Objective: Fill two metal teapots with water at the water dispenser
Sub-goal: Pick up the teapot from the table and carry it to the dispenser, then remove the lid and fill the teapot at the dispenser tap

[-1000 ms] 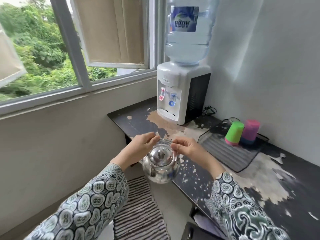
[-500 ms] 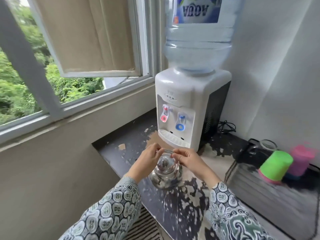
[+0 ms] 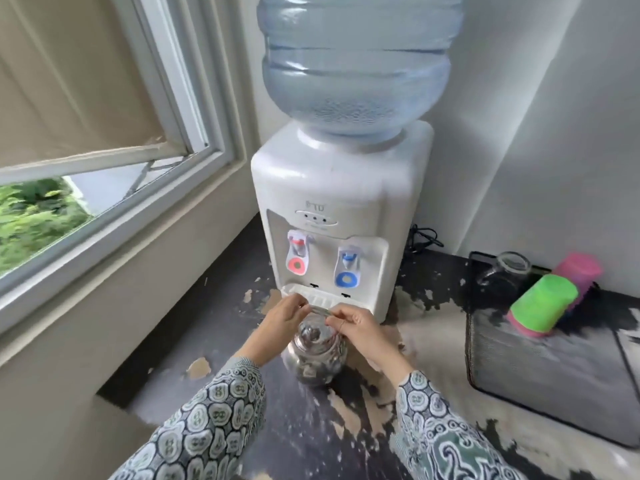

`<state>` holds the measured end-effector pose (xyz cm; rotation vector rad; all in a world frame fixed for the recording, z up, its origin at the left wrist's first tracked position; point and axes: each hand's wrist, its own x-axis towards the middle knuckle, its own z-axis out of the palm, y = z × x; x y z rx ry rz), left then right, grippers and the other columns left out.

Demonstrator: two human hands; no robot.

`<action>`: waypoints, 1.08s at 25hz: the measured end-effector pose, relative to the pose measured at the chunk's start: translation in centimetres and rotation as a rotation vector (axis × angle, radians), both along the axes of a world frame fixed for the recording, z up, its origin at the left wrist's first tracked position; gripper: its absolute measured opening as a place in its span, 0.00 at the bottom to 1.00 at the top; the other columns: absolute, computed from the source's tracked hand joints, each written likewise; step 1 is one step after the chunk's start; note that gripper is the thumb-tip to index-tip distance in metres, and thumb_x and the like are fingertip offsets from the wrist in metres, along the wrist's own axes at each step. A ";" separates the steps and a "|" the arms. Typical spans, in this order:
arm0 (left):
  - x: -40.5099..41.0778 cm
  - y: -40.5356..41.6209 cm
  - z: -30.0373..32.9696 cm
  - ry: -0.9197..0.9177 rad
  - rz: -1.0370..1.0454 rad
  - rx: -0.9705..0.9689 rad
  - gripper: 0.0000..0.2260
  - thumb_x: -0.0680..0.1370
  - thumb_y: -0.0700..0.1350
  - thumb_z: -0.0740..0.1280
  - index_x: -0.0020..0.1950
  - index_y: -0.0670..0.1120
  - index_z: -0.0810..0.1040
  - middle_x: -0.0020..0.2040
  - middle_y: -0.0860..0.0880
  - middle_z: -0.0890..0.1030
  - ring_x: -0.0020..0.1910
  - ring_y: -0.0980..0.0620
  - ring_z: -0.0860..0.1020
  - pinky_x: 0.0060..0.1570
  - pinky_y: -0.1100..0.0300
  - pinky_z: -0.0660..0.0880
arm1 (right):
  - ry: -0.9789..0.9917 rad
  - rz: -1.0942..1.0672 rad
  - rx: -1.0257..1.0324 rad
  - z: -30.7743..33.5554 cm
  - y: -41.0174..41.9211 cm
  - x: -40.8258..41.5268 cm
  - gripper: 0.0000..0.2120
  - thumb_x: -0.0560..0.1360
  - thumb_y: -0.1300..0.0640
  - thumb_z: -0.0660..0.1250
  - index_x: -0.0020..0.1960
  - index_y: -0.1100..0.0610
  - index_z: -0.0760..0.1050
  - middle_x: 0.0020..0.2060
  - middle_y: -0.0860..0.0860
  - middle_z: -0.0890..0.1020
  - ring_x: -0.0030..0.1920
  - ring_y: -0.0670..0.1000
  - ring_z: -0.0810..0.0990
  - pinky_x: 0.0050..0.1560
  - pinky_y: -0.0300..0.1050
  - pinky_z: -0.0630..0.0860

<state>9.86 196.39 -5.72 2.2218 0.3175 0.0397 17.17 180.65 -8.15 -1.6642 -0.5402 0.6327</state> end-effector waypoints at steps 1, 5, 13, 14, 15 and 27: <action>0.5 0.7 -0.4 -0.006 -0.021 -0.023 0.09 0.80 0.47 0.59 0.49 0.42 0.73 0.46 0.48 0.77 0.47 0.48 0.75 0.46 0.59 0.71 | 0.000 -0.017 -0.013 -0.2 0.3 0.0 0.12 0.74 0.59 0.66 0.36 0.45 0.79 0.31 0.39 0.81 0.36 0.37 0.77 0.42 0.29 0.70; 1.0 2.3 -1.5 -0.046 -0.139 -0.177 0.05 0.78 0.47 0.62 0.43 0.54 0.72 0.41 0.54 0.76 0.41 0.58 0.75 0.43 0.65 0.70 | 0.005 -0.128 -0.044 -0.7 0.6 -1.1 0.04 0.73 0.59 0.68 0.45 0.52 0.81 0.38 0.41 0.83 0.43 0.39 0.79 0.48 0.31 0.72; -3.2 4.8 -5.4 -0.157 -0.362 -0.031 0.07 0.71 0.46 0.71 0.46 0.45 0.81 0.59 0.56 0.76 0.64 0.61 0.70 0.62 0.70 0.64 | -0.279 -0.179 -0.272 -3.7 0.2 -6.5 0.06 0.71 0.62 0.69 0.47 0.56 0.82 0.53 0.43 0.74 0.65 0.38 0.67 0.67 0.29 0.59; -3.3 5.0 -5.8 -0.159 -0.365 0.001 0.07 0.71 0.45 0.72 0.46 0.43 0.82 0.61 0.54 0.76 0.65 0.60 0.70 0.63 0.67 0.65 | -0.346 -0.204 -0.316 -4.2 0.5 -7.1 0.08 0.71 0.62 0.69 0.50 0.55 0.81 0.56 0.43 0.74 0.67 0.39 0.66 0.69 0.32 0.60; -3.4 5.0 -6.0 -0.171 -0.367 0.026 0.06 0.71 0.44 0.73 0.46 0.43 0.83 0.60 0.51 0.77 0.66 0.58 0.70 0.64 0.64 0.66 | -0.396 -0.231 -0.360 -4.6 0.7 -7.7 0.13 0.71 0.61 0.69 0.55 0.54 0.79 0.60 0.43 0.73 0.68 0.40 0.66 0.69 0.34 0.61; 0.9 5.2 -5.8 -0.084 -0.363 0.366 0.32 0.68 0.62 0.68 0.70 0.57 0.63 0.70 0.61 0.65 0.73 0.58 0.59 0.73 0.50 0.45 | -0.683 -0.240 -1.077 -2.5 5.8 -2.8 0.23 0.71 0.34 0.53 0.53 0.50 0.69 0.51 0.47 0.75 0.54 0.52 0.71 0.52 0.51 0.63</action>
